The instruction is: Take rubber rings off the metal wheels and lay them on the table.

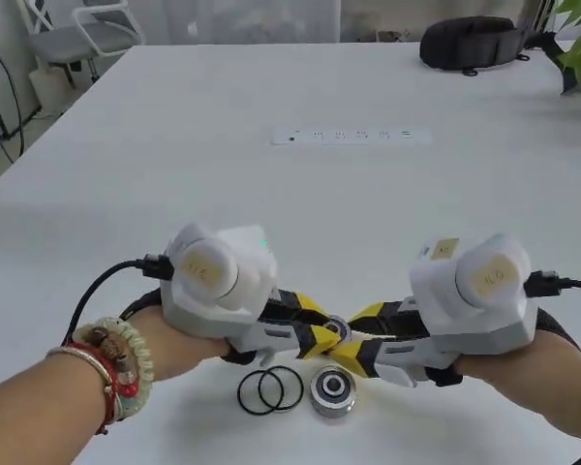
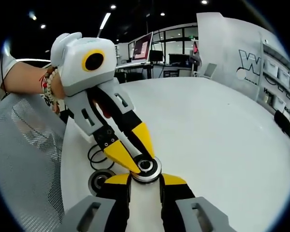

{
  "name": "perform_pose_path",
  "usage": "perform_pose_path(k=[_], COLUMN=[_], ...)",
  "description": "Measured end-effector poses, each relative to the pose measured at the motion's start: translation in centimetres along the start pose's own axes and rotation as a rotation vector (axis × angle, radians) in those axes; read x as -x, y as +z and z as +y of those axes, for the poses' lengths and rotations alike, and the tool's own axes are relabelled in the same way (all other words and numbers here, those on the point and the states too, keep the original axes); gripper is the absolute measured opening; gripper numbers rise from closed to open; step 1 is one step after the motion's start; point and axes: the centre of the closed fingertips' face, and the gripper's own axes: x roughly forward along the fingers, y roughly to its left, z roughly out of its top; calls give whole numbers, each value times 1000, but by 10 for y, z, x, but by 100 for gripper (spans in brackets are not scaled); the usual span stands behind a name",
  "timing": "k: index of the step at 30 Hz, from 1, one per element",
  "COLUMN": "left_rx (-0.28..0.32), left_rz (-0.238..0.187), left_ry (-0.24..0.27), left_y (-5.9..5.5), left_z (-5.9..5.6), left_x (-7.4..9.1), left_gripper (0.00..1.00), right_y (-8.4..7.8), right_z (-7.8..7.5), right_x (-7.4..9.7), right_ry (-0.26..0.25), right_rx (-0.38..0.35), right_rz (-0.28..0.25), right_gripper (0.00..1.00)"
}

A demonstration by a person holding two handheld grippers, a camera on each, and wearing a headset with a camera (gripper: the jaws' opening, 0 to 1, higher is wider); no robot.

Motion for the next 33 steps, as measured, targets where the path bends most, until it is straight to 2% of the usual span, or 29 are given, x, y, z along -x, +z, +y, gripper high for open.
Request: perform_pose_path(k=[9,20,22,24,26,29,33], left_rx=[5,11,13,14,15,16,16], left_rz=[-2,-7,-8,-9,-10,-9,-10], left_ry=[3,9,11,12,12,13,12], left_y=[0,0,0,0,0,0,0], left_z=[0,0,0,0,0,0,0], left_x=[0,0,0,0,-1,-1,-1], left_gripper=[7,7,7,7,7,7,7], right_y=[-2,-4,-6,-9,-10,-10,-11], right_z=[-1,-2,-2,-7,-6,-6,-7], right_x=[2,4,5,7,5,4,3], right_ry=[8,30,31,9,17,7,1], right_rx=[-9,-97,-90,-98,-129,-97,-118], right_rz=[11,8,17,25,25,35,47], right_gripper=[17,14,10,1,1,0,0])
